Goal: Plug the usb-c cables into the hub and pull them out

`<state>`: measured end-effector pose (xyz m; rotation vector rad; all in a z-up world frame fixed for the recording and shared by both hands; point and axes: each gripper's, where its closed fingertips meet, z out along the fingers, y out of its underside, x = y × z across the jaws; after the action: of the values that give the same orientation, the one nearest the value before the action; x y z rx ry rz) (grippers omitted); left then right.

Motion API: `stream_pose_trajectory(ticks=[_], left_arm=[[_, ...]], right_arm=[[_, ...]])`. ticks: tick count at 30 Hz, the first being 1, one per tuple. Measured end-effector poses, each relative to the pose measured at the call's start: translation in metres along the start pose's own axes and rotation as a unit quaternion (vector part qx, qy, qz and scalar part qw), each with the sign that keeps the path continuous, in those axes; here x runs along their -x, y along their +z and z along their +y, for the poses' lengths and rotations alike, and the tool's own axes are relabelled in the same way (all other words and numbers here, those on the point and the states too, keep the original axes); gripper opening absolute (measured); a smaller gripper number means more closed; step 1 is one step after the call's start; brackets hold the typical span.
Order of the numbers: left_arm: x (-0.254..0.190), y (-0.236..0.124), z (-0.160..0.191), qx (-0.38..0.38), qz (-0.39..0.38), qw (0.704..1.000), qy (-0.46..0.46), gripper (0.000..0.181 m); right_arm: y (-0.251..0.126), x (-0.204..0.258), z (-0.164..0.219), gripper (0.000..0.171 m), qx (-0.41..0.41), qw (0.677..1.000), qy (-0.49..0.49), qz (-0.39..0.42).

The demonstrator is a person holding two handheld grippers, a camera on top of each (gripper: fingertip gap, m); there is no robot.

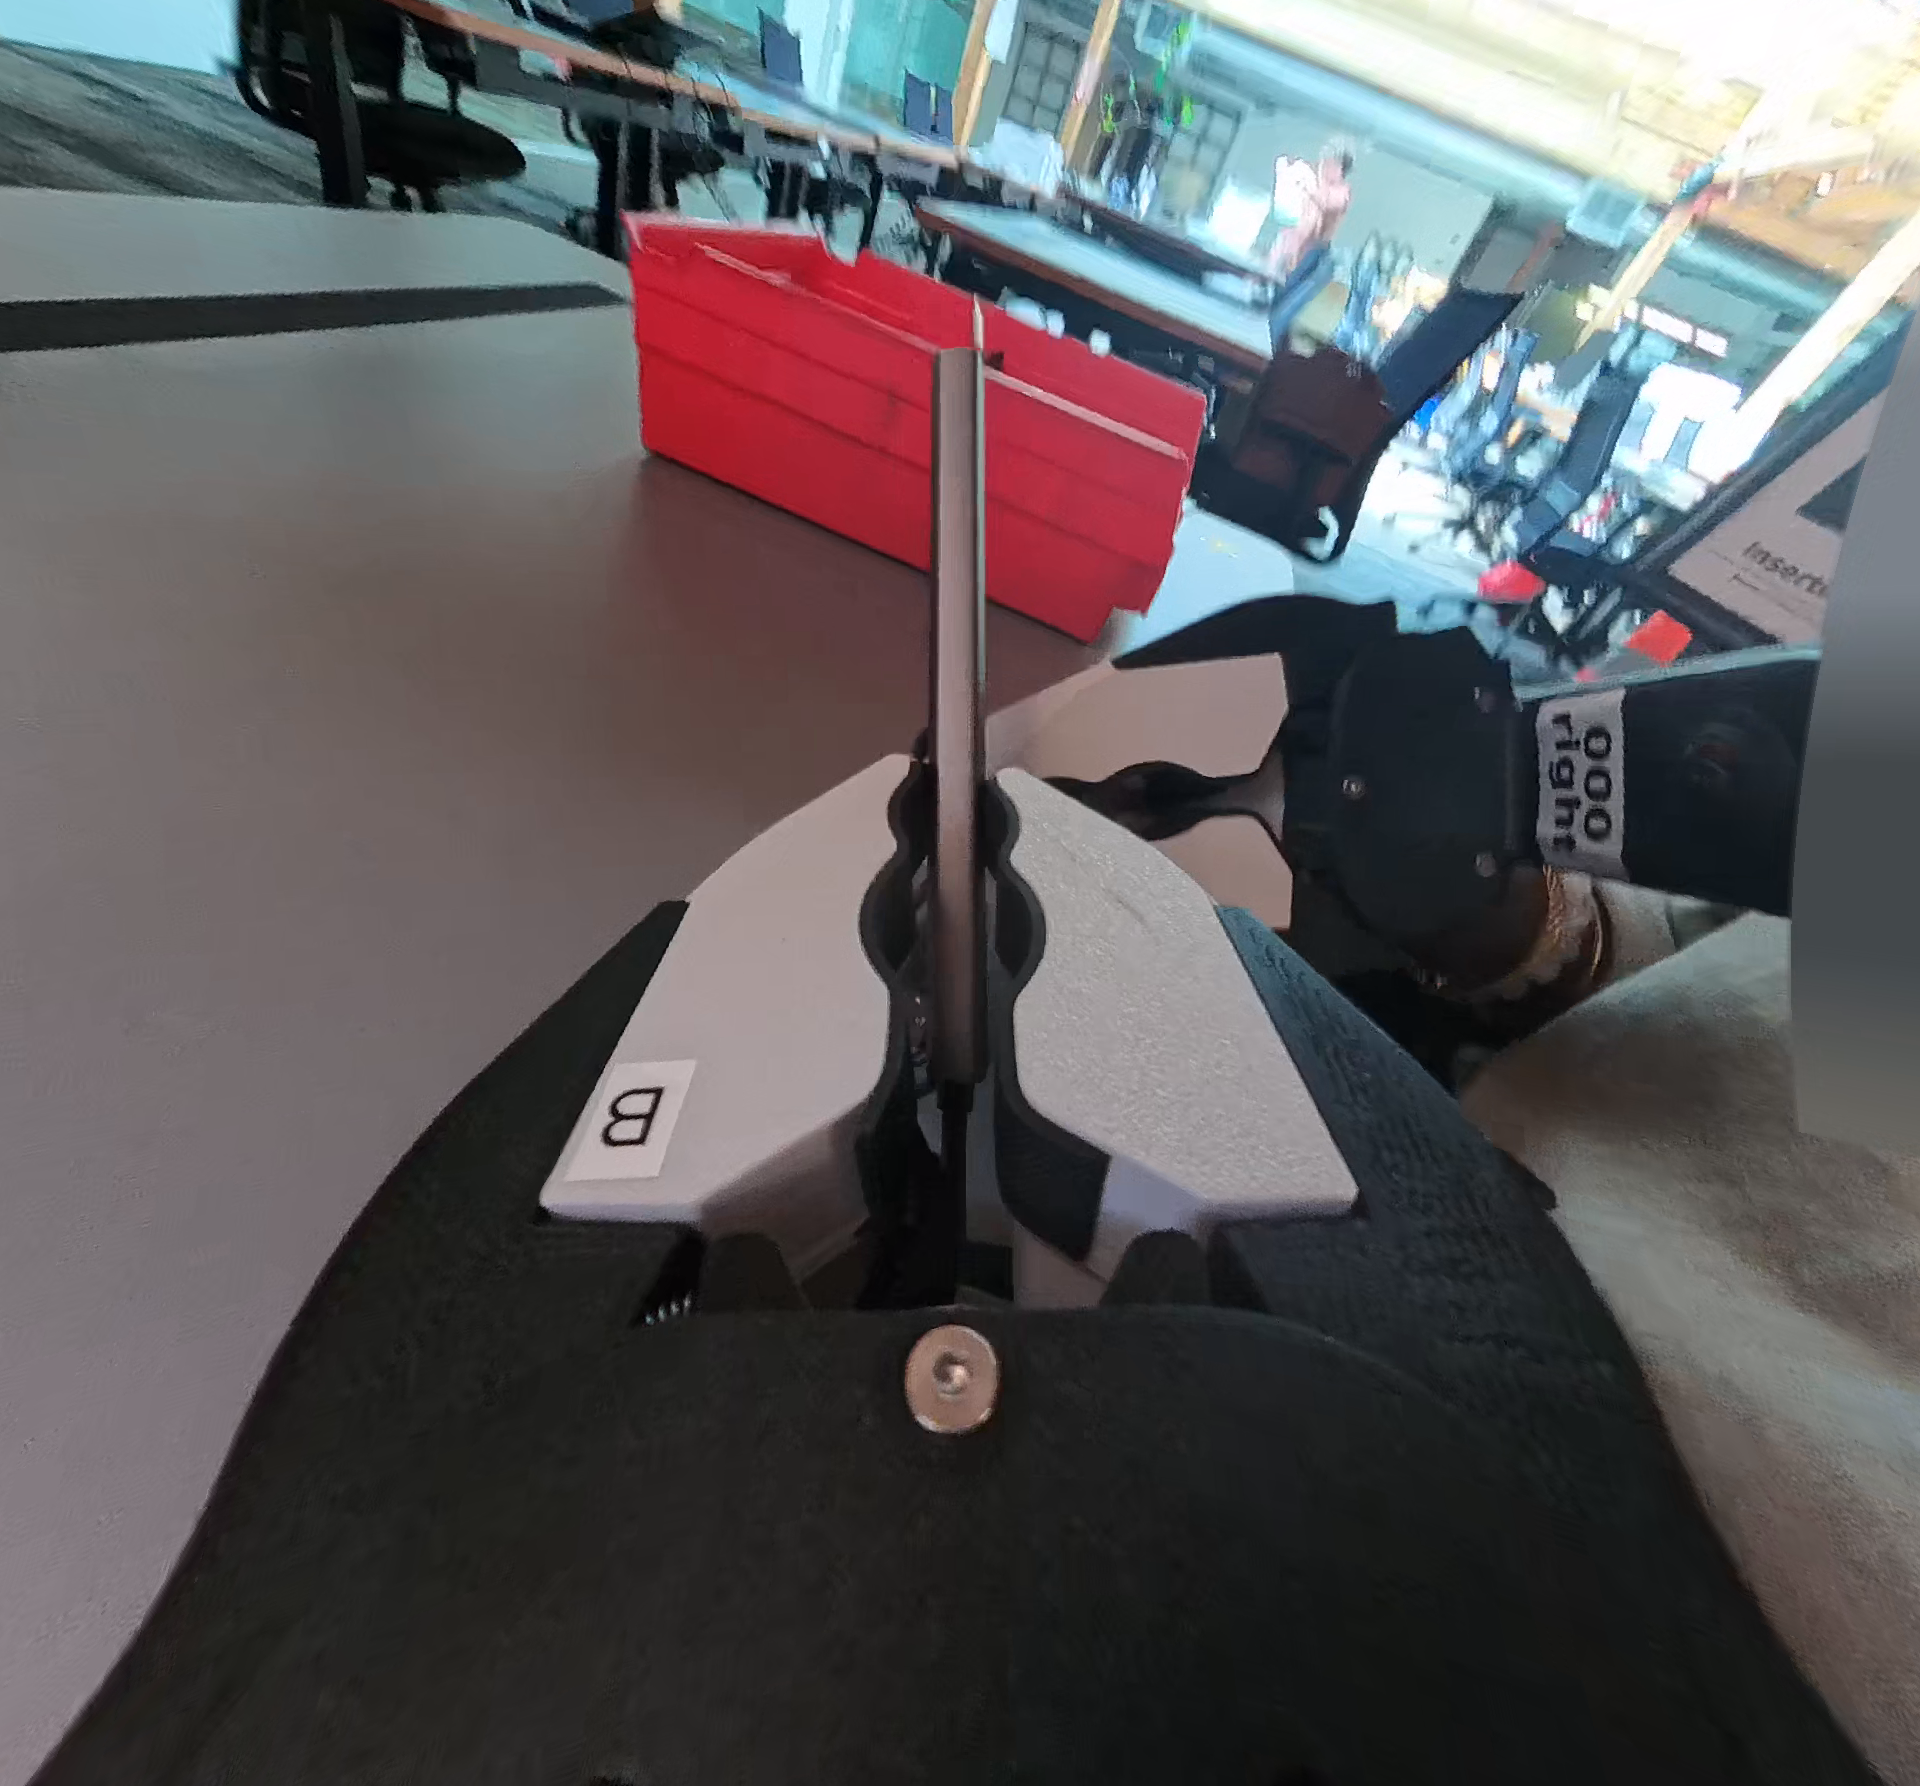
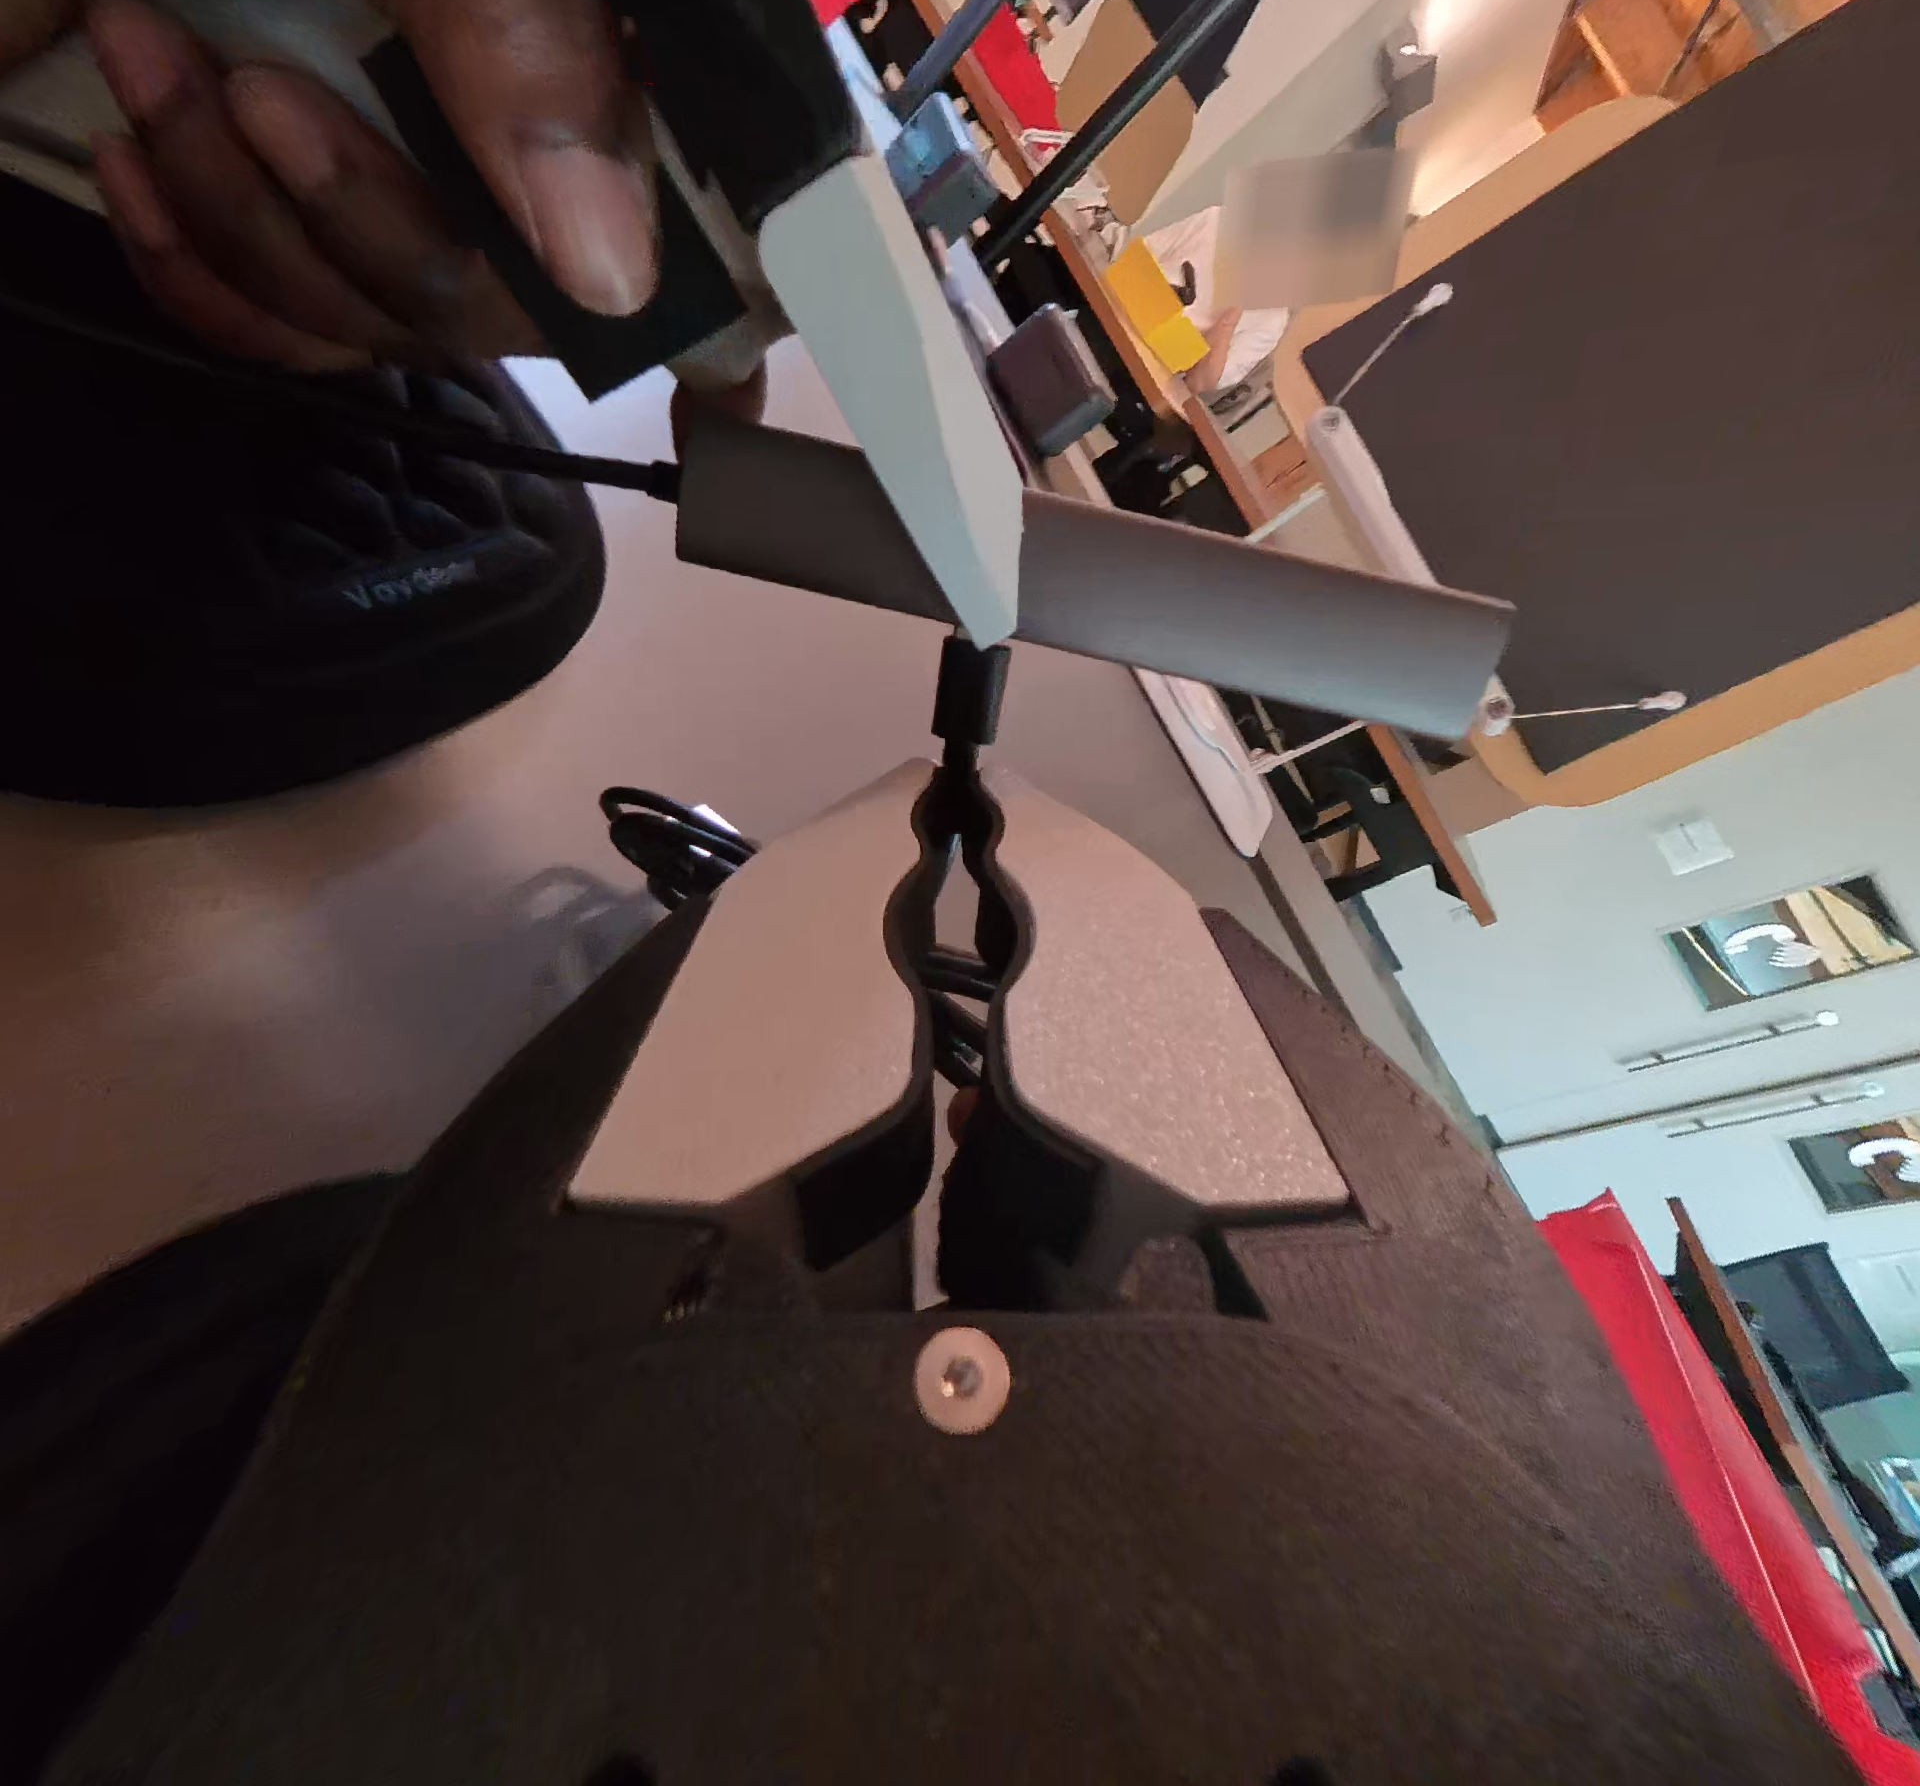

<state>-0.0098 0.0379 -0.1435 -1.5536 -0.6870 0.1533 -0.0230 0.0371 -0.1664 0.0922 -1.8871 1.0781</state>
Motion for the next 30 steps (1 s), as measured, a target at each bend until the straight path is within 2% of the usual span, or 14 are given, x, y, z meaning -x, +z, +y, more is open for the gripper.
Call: stream_pose_trajectory(ticks=[2, 5, 7, 10, 13, 16, 18, 24, 30], left_arm=[[-0.001, 0.005, 0.005, 0.023, 0.004, 1.0, 0.002, 0.009], [-0.002, 0.004, 0.003, 0.018, 0.01, 1.0, -0.002, 0.009], [-0.003, 0.005, 0.007, 0.031, 0.015, 0.999, -0.002, 0.009], [-0.003, 0.01, 0.014, 0.056, 0.003, 0.998, 0.012, 0.009], [-0.003, 0.01, 0.013, 0.057, 0.016, 0.998, -0.004, 0.01], [0.001, 0.011, 0.015, 0.063, -0.002, 0.998, -0.002, 0.01], [0.002, 0.01, 0.013, 0.056, -0.008, 0.998, 0.0, 0.009], [0.007, 0.008, 0.013, 0.057, -0.024, 0.998, -0.009, 0.009], [0.007, 0.002, 0.007, 0.032, -0.047, 0.998, 0.026, 0.009]], right_arm=[[-0.003, -0.001, 0.004, 0.001, -0.003, 1.0, -0.016, 0.0], [-0.003, -0.006, 0.001, 0.003, -0.007, 0.999, -0.031, 0.028], [-0.003, -0.008, -0.004, 0.025, -0.011, 0.997, -0.053, 0.049], [-0.001, -0.002, -0.005, 0.028, -0.006, 0.999, -0.043, 0.027], [-0.001, -0.002, -0.005, 0.028, -0.006, 0.999, -0.043, 0.029], [0.002, -0.005, -0.003, 0.022, 0.009, 0.999, -0.016, 0.03], [0.005, 0.0, -0.004, 0.011, 0.016, 1.0, 0.009, 0.009], [0.01, -0.001, -0.001, 0.01, 0.044, 0.999, -0.001, 0.026], [0.011, -0.002, -0.005, 0.011, 0.038, 0.998, -0.014, 0.042]])
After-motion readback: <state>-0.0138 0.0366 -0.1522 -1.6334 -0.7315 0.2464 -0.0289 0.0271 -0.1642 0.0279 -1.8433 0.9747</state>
